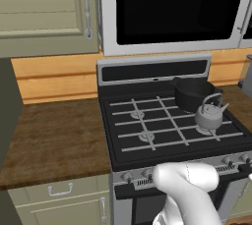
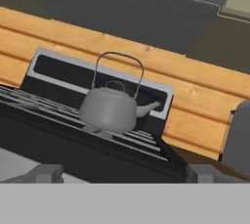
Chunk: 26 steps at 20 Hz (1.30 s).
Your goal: Pick the kettle from the counter and place it on a stove burner. Then turn the burner on.
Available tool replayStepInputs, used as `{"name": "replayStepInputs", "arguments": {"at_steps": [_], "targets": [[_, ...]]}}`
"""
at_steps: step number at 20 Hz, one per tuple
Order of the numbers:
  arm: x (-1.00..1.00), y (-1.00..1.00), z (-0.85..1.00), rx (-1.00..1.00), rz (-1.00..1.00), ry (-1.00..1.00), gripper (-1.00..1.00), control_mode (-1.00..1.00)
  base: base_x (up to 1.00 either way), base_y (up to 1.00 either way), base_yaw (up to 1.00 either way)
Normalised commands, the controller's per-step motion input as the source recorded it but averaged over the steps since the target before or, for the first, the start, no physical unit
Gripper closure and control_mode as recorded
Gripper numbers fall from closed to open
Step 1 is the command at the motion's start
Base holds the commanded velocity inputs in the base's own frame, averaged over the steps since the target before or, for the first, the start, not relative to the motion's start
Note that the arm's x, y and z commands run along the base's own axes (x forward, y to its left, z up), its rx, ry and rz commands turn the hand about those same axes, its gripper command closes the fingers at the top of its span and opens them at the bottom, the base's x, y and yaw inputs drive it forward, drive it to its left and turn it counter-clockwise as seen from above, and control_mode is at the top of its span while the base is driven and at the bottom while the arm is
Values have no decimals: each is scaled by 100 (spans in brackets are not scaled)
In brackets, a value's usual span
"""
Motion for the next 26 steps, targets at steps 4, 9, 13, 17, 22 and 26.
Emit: {"name": "replayStepInputs", "arguments": {"at_steps": [4,9,13,17,22,26], "targets": [[6,0,-6,2,0,11,-100,-100,0,0,0],[6,0,0,4,0,13,-100,-100,0,0,0],[2,0,-2,6,0,9,-100,-100,0,0,0],[5,0,-9,4,0,3,-100,-100,0,0,0],[17,0,-4,3,0,2,-100,-100,0,0,0],[23,0,-2,2,0,1,-100,-100,0,0,0]]}}
